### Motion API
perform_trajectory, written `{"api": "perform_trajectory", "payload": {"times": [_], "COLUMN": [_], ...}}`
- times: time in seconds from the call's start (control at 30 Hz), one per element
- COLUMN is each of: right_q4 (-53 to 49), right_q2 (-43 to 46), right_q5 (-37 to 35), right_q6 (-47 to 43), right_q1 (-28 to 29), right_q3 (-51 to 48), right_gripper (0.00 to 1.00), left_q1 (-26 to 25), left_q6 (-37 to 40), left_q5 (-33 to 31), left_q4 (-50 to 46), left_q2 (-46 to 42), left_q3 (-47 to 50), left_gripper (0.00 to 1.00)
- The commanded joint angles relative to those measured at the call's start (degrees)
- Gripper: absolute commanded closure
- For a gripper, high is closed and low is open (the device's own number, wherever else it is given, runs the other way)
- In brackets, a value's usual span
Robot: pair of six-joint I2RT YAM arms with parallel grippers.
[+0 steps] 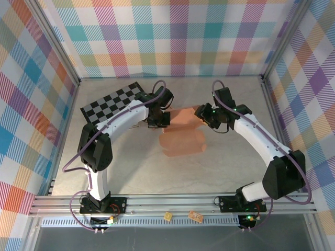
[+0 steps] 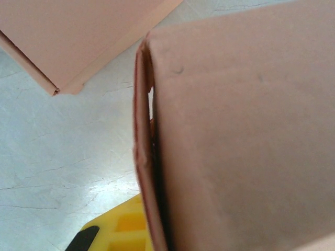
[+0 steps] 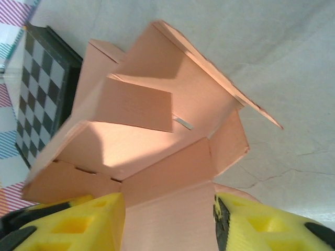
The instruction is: Fold the paper box
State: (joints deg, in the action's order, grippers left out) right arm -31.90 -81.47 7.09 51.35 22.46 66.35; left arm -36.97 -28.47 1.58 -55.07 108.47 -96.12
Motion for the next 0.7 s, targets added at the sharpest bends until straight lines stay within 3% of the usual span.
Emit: {"api": "perform_trajectory", "payload": {"times": [0.0, 0.4, 0.67], "right_q4": [4.34, 9.06, 13.96], "right_q2": [0.22, -9.35, -8.73], "right_q5": [0.27, 2.66, 7.44], "right_q6": [-1.08, -8.10, -7.98], "right_q1": [-0.13, -0.86, -0.66], "right_q3": [-4.55, -0.80, -1.46], "right_gripper": [0.49, 0.52, 0.57], "left_q1": [0.21, 0.19, 0.20], "left_q6": [1.20, 1.29, 1.01], "left_q5": [1.13, 1.58, 2.19], "left_q4": [0.23, -0.22, 0.26], "left_q2": [-1.28, -1.24, -0.69], "left_q3": [-0.97, -1.71, -2.06], "left_gripper": [1.00, 1.00, 1.00]}}
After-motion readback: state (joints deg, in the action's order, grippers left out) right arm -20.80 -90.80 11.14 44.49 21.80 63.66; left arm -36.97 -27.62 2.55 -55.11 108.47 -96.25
